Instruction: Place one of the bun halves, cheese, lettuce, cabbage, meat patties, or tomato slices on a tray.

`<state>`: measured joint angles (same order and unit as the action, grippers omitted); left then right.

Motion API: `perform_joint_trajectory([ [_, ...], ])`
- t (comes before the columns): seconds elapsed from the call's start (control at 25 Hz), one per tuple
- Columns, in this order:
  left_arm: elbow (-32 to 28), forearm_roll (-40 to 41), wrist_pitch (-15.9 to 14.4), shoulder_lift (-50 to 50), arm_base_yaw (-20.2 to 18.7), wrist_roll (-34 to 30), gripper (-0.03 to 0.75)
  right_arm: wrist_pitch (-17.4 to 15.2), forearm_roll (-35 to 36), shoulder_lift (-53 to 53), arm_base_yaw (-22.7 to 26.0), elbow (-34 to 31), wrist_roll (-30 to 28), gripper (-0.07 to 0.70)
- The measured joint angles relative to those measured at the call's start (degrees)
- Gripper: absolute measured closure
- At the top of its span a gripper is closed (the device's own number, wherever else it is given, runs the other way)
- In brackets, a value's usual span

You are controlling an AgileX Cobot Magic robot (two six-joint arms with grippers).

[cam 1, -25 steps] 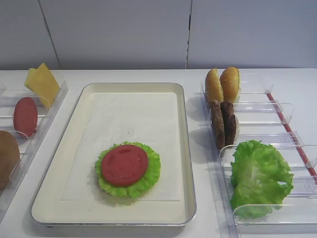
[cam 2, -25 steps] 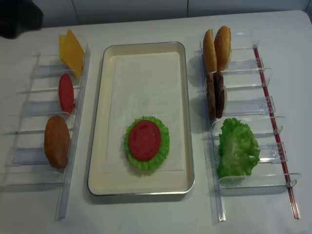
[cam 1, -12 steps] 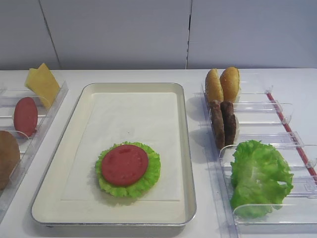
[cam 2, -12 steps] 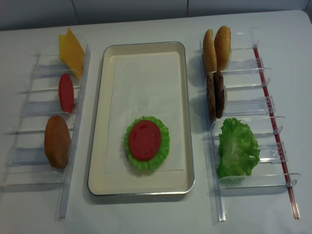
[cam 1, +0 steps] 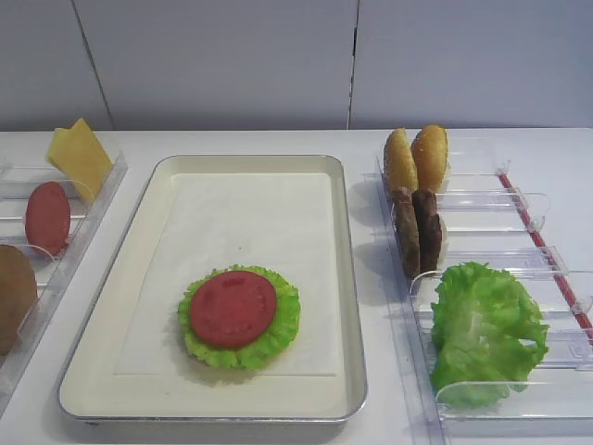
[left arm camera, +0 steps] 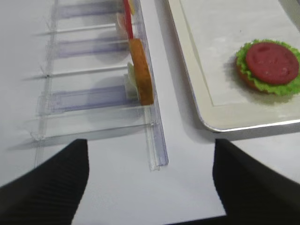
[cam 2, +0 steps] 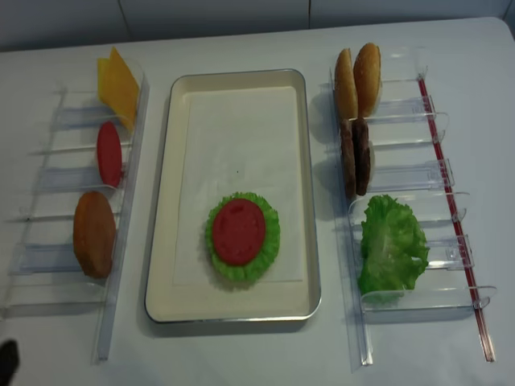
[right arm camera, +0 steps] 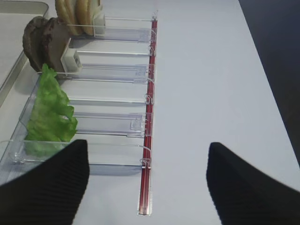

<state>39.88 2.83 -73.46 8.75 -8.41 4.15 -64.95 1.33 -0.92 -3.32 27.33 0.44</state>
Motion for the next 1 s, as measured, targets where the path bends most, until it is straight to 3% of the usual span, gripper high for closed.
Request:
perform_joint_trajectory([
  [0.2, -9.6, 0.0, 0.6, -8.6, 0.0, 0.6, 0.17, 0.0, 0.0, 0.0, 0.0, 0.0, 0.0, 0.089],
  [0.32, -11.4, 0.3, 3.5, -9.7, 0.0, 0.0, 0.174, 0.1, 0.0, 0.0, 0.0, 0.0, 0.0, 0.089],
  [0.48, -12.0, 0.0, 4.8, -9.7, 0.0, -1.2, 0.194, 0.1, 0.0, 0.0, 0.0, 0.0, 0.0, 0.089],
  [1.0, -12.2, 0.0, 5.1, -9.8, 0.0, -1.5, 0.249, 0.1, 0.0, 0.0, 0.0, 0.0, -0.4, 0.089],
])
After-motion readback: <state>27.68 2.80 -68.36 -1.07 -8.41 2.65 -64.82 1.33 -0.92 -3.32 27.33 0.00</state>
